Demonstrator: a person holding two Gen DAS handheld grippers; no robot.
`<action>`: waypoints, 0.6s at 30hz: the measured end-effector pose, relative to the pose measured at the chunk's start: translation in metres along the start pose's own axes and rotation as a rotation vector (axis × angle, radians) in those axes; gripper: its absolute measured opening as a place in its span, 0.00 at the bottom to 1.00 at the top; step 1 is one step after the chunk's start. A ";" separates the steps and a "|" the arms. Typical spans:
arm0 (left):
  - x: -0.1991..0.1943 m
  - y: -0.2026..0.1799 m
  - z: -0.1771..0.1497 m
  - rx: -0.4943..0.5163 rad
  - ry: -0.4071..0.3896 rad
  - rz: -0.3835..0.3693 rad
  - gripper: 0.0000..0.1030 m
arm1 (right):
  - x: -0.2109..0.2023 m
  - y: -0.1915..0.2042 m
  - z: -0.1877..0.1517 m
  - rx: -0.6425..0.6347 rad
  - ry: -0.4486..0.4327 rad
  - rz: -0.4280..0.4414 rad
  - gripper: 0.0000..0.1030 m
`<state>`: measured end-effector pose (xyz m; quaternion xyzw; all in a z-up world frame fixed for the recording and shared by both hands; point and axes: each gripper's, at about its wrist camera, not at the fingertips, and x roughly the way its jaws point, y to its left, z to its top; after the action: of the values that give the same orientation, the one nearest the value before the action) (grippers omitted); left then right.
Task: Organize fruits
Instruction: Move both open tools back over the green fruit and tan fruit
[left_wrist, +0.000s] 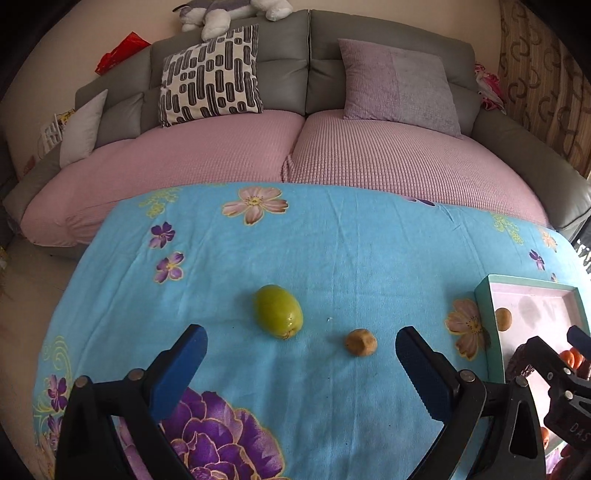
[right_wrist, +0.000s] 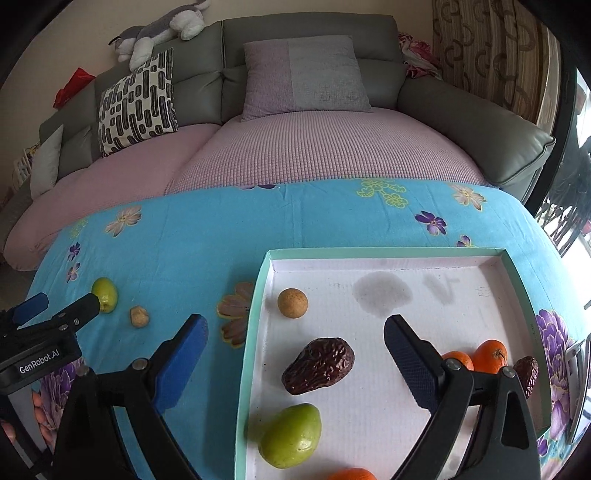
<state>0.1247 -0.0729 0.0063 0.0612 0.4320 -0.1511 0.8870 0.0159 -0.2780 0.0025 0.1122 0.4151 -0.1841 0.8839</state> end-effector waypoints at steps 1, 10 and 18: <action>-0.001 0.005 0.001 -0.011 0.001 -0.011 1.00 | 0.002 0.004 0.000 -0.008 0.011 0.006 0.94; -0.009 0.046 0.009 -0.043 -0.038 0.101 1.00 | -0.002 0.011 0.000 0.033 -0.002 0.051 0.93; -0.011 0.068 0.015 -0.068 -0.049 0.021 1.00 | -0.018 0.035 0.003 -0.026 -0.092 0.075 0.93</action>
<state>0.1520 -0.0097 0.0226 0.0319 0.4142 -0.1283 0.9005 0.0223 -0.2436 0.0197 0.1078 0.3720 -0.1502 0.9096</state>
